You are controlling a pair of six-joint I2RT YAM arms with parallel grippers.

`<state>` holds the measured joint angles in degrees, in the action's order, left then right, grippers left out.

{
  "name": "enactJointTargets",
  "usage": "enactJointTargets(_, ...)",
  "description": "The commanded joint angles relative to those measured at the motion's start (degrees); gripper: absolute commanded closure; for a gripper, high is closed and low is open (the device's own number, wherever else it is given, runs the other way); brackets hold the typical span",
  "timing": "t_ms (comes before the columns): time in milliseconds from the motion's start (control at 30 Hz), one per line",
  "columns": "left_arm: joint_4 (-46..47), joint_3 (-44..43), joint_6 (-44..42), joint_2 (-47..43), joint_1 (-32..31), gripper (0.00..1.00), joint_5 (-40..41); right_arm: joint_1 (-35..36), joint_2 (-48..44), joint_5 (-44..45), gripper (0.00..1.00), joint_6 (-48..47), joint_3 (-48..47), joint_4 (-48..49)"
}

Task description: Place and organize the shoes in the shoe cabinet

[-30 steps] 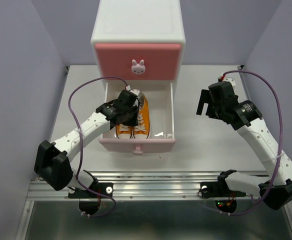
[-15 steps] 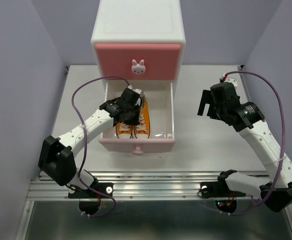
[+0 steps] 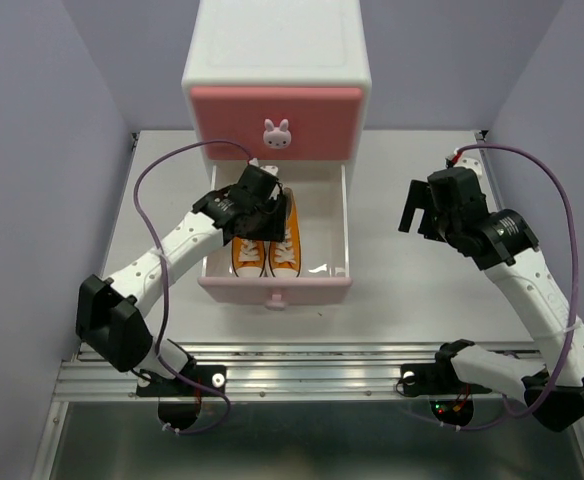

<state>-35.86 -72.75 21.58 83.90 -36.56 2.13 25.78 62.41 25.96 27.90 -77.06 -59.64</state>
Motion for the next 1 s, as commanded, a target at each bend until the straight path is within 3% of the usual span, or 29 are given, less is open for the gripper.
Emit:
enactJointTargets(0, -2.1, -5.0, 1.2, -5.8, 0.6, 0.36, 1.3, -0.5, -1.6, 1.0, 0.00, 0.8, -0.6, 1.0)
enactJointTargets(100, -3.4, -6.1, 2.1, -7.5, 0.6, 0.25, 1.5, -0.5, -1.4, 0.5, 0.00, 0.8, -0.8, 2.2)
enactJointTargets(333, -7.0, -10.1, 2.7, -11.4, 0.8, 0.14, 3.6, -0.5, -0.5, -3.0, 0.00, -3.5, -2.1, 8.7)
enactJointTargets(400, -8.2, -11.4, 2.7, -12.0, 0.9, 0.01, 4.0, -0.5, 0.2, -3.6, 0.00, -4.4, -2.7, 9.8)
enactJointTargets(600, -11.6, -12.3, 4.0, -14.1, 1.0, 0.01, 4.2, -0.5, 1.3, -6.2, 0.00, -5.4, -3.2, 12.7)
enactJointTargets(967, -9.9, -12.1, 3.5, -13.2, 1.7, 0.01, 0.3, -0.5, 1.3, -6.0, 0.00, -5.5, -2.1, 14.6)
